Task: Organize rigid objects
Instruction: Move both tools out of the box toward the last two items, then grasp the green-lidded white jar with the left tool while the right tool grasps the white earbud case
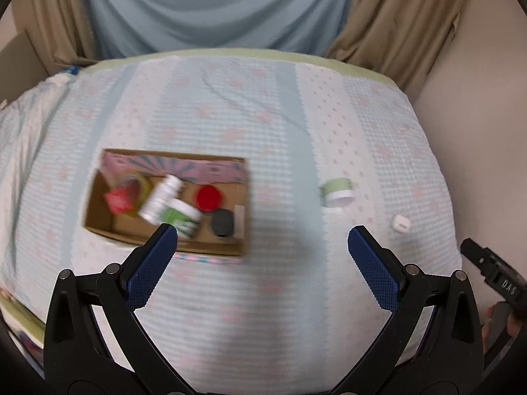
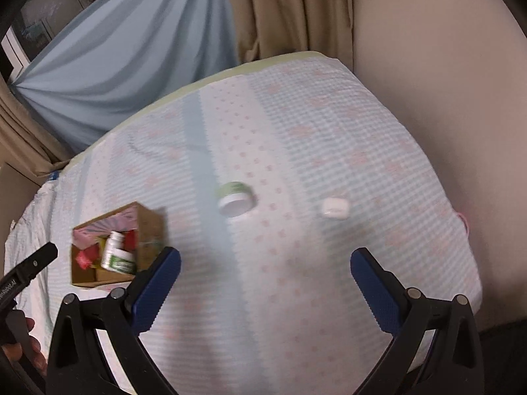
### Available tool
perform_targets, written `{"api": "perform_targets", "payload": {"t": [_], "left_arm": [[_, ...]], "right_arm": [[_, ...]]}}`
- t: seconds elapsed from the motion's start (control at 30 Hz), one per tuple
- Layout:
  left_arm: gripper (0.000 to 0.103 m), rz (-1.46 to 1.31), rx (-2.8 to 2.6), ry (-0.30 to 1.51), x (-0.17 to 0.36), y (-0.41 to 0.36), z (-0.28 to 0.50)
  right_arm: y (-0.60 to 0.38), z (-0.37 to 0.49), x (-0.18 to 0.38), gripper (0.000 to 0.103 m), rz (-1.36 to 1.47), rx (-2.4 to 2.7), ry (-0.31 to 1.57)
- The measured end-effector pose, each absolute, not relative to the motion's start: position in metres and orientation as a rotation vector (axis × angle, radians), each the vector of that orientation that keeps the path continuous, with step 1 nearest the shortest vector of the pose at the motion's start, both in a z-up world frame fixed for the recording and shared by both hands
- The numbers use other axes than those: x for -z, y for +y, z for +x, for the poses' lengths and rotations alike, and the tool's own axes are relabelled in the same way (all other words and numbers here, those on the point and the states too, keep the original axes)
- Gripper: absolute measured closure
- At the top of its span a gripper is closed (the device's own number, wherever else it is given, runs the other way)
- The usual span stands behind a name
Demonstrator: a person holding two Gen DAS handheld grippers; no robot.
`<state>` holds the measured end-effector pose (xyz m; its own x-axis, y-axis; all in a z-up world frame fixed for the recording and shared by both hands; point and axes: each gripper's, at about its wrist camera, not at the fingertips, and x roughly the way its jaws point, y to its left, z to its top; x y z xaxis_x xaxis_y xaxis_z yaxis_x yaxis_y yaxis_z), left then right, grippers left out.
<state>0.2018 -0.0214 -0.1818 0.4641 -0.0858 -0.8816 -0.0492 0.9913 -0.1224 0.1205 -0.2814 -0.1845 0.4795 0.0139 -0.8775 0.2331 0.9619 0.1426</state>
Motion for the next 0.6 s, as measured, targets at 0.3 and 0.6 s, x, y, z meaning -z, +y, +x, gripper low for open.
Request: {"api": "perform_targets", "payload": {"t": [0.3, 0.6], "left_arm": [[0.000, -0.144, 0.082, 1.180, 0.234, -0.125, 0.251], [0.000, -0.132, 0.107, 1.294, 0.327, -0.179, 0.321]], "right_arm": [[-0.360, 0.144, 0.235, 0.000, 0.315, 0.166, 1.111], [-0.396, 0.177, 0.297, 0.000, 0.368, 0.255, 1.128]]}}
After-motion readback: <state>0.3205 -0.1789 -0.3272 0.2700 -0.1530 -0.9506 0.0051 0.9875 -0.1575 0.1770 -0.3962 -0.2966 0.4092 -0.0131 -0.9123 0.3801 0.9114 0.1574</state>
